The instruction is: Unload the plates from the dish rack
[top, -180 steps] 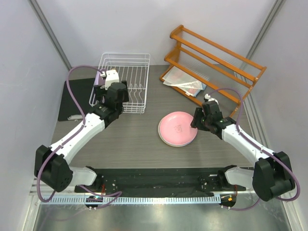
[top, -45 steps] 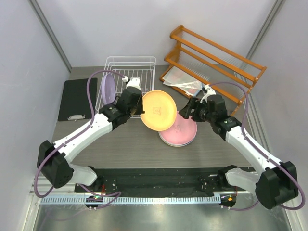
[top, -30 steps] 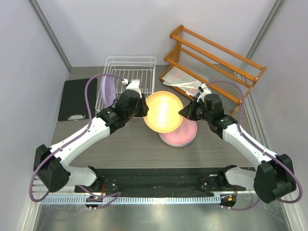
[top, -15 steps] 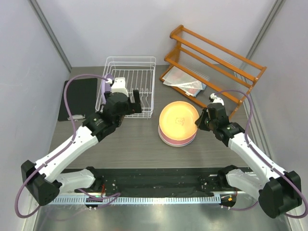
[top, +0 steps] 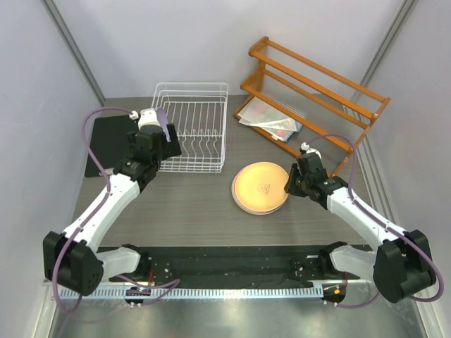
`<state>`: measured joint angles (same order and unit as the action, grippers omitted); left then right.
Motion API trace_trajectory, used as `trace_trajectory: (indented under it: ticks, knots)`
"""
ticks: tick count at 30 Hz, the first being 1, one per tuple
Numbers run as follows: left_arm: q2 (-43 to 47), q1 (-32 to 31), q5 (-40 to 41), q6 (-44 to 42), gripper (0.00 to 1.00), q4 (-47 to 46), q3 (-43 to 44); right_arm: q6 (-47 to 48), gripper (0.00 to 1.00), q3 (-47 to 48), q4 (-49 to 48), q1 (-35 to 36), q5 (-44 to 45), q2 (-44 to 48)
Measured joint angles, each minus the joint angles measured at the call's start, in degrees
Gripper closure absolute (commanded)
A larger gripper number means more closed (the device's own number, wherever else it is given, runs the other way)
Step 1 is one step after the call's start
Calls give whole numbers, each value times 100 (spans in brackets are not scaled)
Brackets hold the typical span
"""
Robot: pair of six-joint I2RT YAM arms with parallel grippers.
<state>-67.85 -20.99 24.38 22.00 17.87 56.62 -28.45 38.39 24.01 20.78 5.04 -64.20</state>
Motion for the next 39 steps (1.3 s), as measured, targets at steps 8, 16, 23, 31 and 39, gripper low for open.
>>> trace_trajectory:
  ticks: [8, 16, 23, 31, 39]
  knots:
    - [-761, 466, -321, 0, 2, -293, 223, 184, 39, 118, -92, 2, -166, -400]
    - [-1401, 664, -426, -50, 8, -588, 844, 286, 31, 380, 170, 0, 487, 203]
    - [-2031, 828, -221, -258, 42, -695, 1298, 286, 32, 538, 188, 0, 623, 343]
    - [-2450, 846, 492, -671, 81, -671, 1495, 286, 32, 538, 221, 0, 623, 79]
    - [-2450, 820, 761, -942, 100, -651, 1491, 286, 31, 538, 221, 0, 619, 7]
